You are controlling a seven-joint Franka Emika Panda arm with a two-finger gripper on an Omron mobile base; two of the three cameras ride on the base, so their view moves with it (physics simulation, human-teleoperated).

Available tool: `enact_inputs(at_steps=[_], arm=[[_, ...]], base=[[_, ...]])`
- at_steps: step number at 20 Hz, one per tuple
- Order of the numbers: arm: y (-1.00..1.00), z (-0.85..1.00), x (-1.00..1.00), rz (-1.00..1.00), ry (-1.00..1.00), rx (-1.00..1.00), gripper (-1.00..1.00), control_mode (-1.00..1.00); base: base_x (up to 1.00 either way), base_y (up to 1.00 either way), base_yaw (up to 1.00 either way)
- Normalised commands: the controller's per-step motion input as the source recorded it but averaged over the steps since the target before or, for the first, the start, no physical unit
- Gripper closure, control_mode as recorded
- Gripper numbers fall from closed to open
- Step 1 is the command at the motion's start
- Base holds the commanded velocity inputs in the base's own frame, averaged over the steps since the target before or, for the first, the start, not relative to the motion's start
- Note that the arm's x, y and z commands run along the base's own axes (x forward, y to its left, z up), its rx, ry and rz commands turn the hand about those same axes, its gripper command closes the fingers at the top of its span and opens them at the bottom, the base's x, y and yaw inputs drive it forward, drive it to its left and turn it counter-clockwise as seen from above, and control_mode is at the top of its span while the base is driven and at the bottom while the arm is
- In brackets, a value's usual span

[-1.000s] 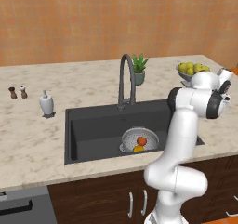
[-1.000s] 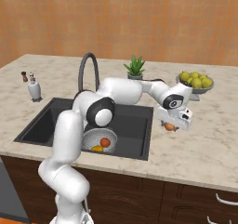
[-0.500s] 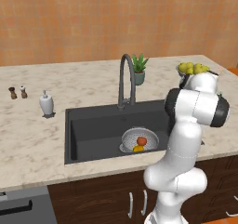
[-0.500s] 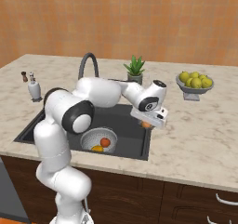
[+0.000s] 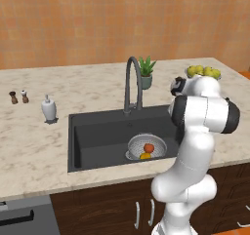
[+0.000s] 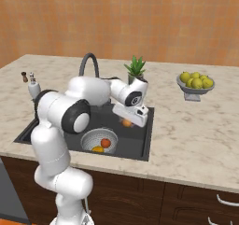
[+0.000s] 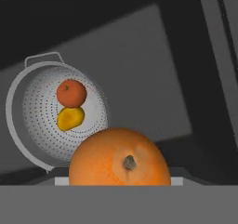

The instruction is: Put the colander in the sink, put the tangerine, mango, orange in the colander, and turn on the sink faucet and pour water over the colander.

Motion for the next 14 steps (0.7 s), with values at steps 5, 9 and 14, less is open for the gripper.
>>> enact_inputs(at_steps=[5,9,14], arm=[[0.42,-0.44,0.26,0.0,0.01,0.14,1.0,-1.0],[0.61,-0.83,0.54,0.0,0.08,0.01,1.0,-1.0],[0.71,-0.95,0.61,0.0,0.04,-0.01,1.0,-1.0]], base=[[0.0,0.0,0.0],[0.0,0.0,0.0],[0.0,0.0,0.0]])
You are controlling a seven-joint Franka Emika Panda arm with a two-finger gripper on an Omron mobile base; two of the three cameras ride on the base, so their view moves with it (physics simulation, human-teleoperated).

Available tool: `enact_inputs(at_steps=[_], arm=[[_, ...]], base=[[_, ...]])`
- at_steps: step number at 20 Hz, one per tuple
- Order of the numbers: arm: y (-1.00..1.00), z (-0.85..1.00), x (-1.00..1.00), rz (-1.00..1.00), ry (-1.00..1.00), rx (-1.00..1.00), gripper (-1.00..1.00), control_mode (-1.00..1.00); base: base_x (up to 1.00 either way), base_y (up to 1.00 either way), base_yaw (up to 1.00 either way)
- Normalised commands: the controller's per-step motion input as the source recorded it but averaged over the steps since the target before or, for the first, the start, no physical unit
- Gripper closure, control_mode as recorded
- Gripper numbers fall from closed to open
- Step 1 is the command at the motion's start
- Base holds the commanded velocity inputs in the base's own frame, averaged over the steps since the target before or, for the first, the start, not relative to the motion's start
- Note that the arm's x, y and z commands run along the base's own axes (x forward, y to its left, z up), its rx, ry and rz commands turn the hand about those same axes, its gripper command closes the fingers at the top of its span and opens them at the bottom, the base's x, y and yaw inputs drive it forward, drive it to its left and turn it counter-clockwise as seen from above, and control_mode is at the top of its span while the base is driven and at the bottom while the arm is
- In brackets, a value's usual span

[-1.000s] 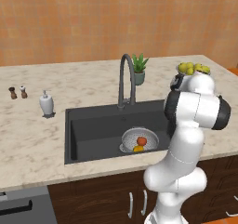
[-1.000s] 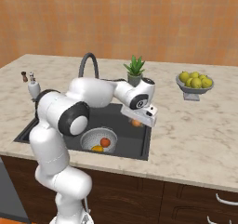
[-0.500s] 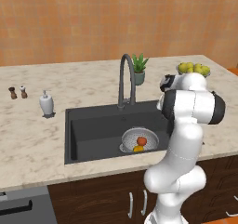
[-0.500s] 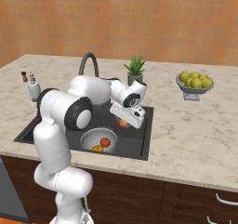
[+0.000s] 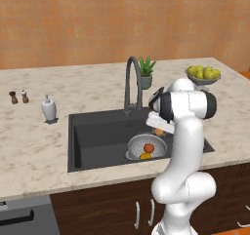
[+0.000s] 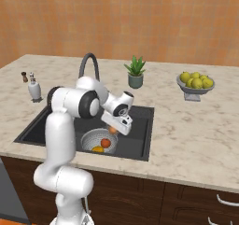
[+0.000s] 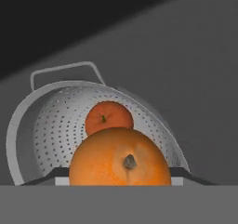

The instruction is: Put the colander in the sink, put the tangerine, mango, orange in the colander, and turn on the sink faucet and pour water over the colander.

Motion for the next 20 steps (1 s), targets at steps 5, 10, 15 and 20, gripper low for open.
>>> enact_inputs(at_steps=[5,10,15,20], arm=[[0.14,-0.8,0.41,0.0,0.0,0.0,1.0,-1.0],[0.05,-0.55,0.13,-0.01,-0.01,0.02,1.0,-1.0],[0.31,-0.07,-0.45,0.0,-0.14,0.0,1.0,-1.0],[0.39,0.0,-0.83,-0.02,-0.26,0.0,-1.0,-1.0]], base=[[0.0,0.0,0.0],[0.0,0.0,0.0],[0.0,0.0,0.0],[0.0,0.0,0.0]])
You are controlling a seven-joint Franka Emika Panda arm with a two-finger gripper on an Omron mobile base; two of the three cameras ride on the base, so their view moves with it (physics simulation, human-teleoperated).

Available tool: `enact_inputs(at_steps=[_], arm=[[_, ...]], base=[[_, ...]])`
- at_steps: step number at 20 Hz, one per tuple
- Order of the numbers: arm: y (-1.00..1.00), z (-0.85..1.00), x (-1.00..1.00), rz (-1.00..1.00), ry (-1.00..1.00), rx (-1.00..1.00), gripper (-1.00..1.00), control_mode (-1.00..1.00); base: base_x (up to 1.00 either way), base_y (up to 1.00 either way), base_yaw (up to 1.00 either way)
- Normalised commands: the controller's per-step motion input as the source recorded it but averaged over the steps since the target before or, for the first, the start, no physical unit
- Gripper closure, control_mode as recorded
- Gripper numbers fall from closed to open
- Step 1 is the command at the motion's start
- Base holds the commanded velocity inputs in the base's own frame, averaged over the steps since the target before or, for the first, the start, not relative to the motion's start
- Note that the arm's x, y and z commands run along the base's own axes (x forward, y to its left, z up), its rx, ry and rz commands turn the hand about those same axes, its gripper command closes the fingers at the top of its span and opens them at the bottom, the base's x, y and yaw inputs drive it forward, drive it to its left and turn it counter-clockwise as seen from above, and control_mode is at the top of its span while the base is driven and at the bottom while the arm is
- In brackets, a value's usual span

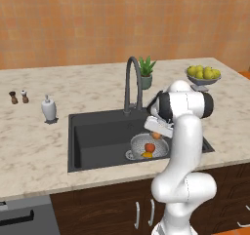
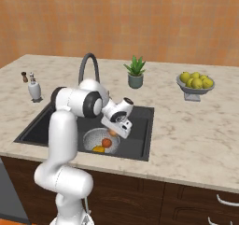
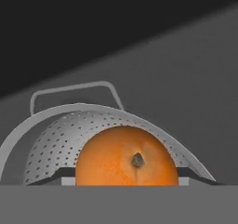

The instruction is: Put the colander in the sink, put the tangerine, mango, orange in the colander, and turn on the sink faucet and pour water over the colander.

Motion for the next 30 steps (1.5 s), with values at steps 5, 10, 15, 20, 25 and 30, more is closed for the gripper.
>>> enact_inputs(at_steps=[5,10,15,20,25,30], arm=[[0.21,-0.04,-0.16,-0.11,-0.15,0.0,-1.0,-1.0],[0.11,-0.01,0.0,-0.13,-0.13,0.0,-1.0,-1.0],[-0.03,0.38,-0.06,-0.11,-0.23,0.13,-1.0,-1.0],[-0.09,0.87,-0.18,-0.1,-0.17,0.23,-1.0,-1.0],[-0.01,0.72,-0.09,-0.12,-0.03,0.43,-1.0,-1.0],[-0.09,0.99,-0.1,-0.02,0.13,0.31,-1.0,-1.0]], base=[[0.0,0.0,0.0],[0.0,0.0,0.0],[0.0,0.0,0.0],[0.0,0.0,0.0],[0.0,0.0,0.0],[0.0,0.0,0.0]])
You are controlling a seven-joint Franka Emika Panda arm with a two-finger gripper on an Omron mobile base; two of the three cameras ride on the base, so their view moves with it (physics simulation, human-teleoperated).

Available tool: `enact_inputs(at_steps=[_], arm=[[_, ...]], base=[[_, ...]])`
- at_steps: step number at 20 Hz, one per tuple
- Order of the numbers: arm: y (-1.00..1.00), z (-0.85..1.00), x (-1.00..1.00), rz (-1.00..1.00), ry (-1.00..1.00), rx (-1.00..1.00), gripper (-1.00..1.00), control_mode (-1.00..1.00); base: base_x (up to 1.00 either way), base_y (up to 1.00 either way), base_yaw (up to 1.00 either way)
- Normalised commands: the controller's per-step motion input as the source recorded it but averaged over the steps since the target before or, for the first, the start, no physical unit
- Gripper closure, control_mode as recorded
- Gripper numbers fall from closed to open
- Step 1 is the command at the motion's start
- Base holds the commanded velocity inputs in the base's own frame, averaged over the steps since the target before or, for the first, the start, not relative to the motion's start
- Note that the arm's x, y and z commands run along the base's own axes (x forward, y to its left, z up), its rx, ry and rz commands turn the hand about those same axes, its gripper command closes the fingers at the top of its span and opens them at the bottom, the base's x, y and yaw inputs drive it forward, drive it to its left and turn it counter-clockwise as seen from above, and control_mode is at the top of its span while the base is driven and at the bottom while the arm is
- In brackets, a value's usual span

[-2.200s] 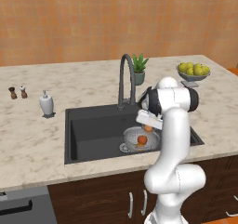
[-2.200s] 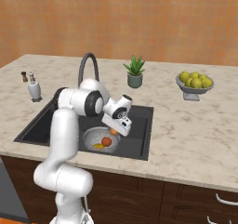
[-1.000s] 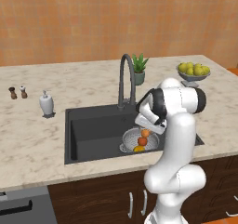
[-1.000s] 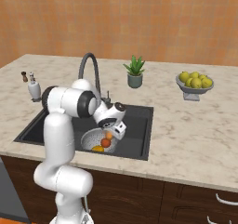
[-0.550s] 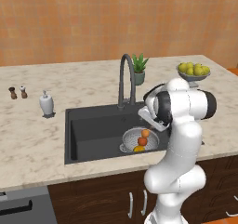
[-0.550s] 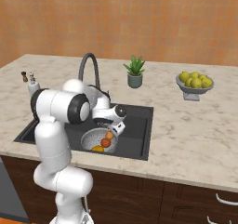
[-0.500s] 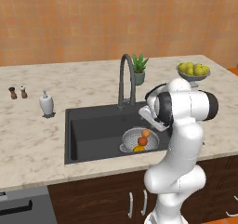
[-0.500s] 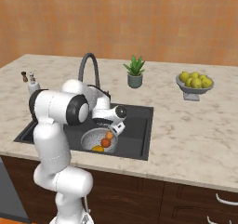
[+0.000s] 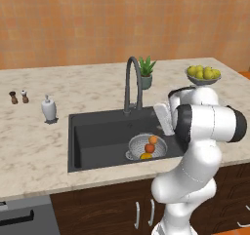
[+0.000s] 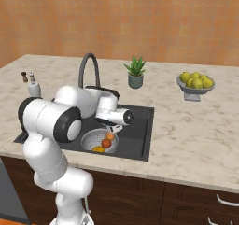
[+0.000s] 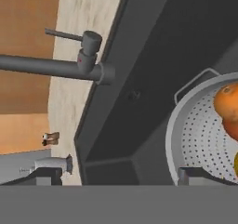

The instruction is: Put the colander in the sink, put the tangerine, mango, orange in the colander, and turn on the sink faucet and pour water over the colander.

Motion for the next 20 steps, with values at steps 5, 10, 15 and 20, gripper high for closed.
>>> enact_inputs(at_steps=[5,10,15,20], arm=[[-0.07,0.94,-0.07,0.0,0.32,0.31,-1.0,-1.0],[-0.06,0.47,0.0,-0.08,0.2,0.47,-1.0,-1.0],[-0.03,0.0,0.05,-0.18,0.14,0.49,-1.0,-1.0],[0.0,0.03,0.17,-0.21,0.35,0.44,-1.0,-1.0]], base=[[0.0,0.0,0.0],[0.0,0.0,0.0],[0.0,0.0,0.0],[0.0,0.0,0.0]])
